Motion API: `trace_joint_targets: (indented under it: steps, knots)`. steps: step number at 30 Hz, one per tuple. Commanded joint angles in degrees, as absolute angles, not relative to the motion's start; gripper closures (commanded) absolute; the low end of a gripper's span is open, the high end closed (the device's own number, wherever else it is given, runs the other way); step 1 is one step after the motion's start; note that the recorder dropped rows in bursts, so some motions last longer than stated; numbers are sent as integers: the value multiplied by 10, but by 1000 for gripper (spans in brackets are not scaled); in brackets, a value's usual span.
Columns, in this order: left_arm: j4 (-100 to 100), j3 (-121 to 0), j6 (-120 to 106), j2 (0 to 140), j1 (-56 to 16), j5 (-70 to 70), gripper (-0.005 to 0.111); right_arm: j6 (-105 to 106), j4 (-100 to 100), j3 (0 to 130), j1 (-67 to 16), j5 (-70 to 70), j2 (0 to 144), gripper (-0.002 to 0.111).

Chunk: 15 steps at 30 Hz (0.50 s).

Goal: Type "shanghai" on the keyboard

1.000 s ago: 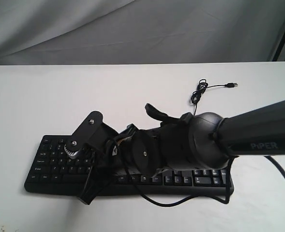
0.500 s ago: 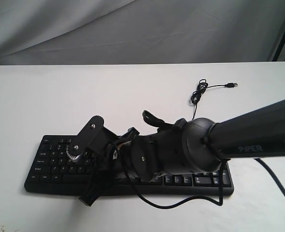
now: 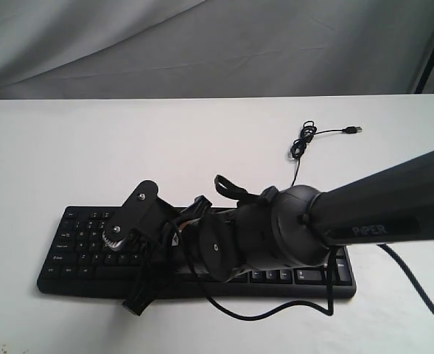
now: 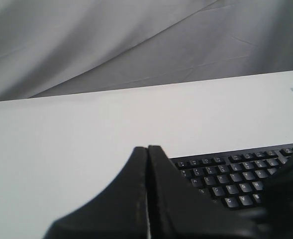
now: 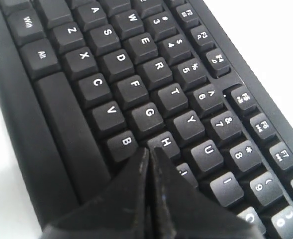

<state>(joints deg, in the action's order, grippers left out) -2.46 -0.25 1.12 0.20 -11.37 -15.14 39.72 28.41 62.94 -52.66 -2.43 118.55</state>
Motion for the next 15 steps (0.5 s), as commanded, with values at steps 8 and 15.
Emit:
trace_joint_targets:
  steps: [8,15]
  knots:
    - [-25,0,13,0,-116,-149,107,407,286,635,-525,-28,1176,108]
    - [-25,0,13,0,-116,-149,107,407,275,713,-525,28,1193,108]
